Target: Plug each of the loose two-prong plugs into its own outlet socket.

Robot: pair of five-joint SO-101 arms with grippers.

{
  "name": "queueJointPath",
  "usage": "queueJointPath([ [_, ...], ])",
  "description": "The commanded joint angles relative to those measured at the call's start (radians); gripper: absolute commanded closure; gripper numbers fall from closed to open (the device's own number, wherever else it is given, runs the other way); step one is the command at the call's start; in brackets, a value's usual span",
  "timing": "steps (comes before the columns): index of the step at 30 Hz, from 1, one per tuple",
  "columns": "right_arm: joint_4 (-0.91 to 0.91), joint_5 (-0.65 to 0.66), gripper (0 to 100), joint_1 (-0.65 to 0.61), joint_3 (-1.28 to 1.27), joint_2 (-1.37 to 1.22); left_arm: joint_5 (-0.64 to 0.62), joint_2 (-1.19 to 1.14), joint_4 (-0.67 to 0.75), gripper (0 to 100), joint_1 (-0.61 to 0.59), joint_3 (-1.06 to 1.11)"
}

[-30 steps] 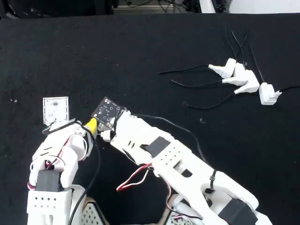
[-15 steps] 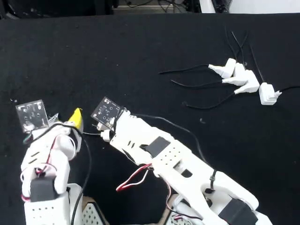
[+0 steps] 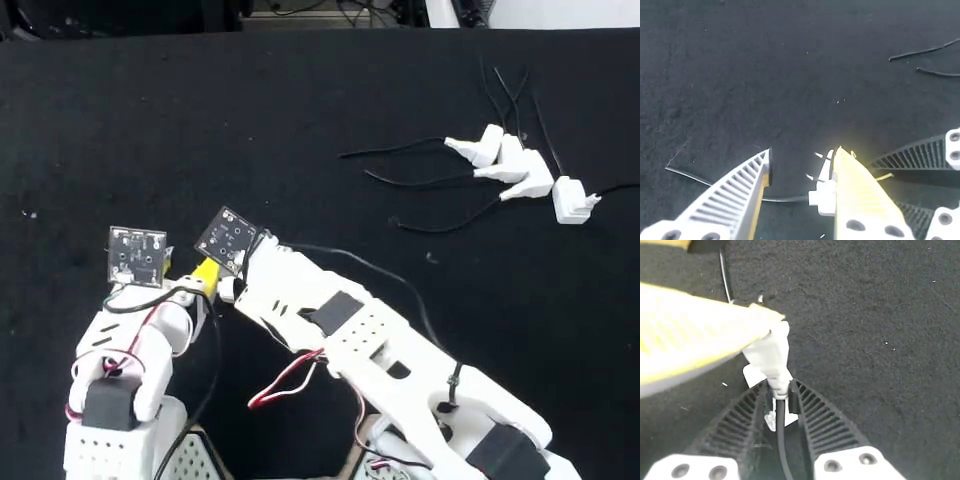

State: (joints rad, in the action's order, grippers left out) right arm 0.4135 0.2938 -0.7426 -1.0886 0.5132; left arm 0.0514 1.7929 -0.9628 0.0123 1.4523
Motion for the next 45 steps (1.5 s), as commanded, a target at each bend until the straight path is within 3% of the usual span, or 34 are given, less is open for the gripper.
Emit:
queueJointPath([
  [1, 0.005, -0.008, 98.8, -0.008, 0.013, 0.042, 0.014, 0.000, 0.029, 79, 0.007, 0.010],
  [12, 0.064, -0.009, 98.8, -0.011, -0.008, 0.171, 0.048, 0.000, 0.101, 79, -0.096, 0.091],
  [32, 0.069, -0.078, 98.8, -0.014, -0.047, 0.259, 0.046, 0.000, 0.100, 79, -0.093, 0.093],
  [45, 0.034, -0.078, 98.8, -0.014, -0.054, 0.252, 0.048, 0.000, 0.094, 79, -0.024, 0.110],
])
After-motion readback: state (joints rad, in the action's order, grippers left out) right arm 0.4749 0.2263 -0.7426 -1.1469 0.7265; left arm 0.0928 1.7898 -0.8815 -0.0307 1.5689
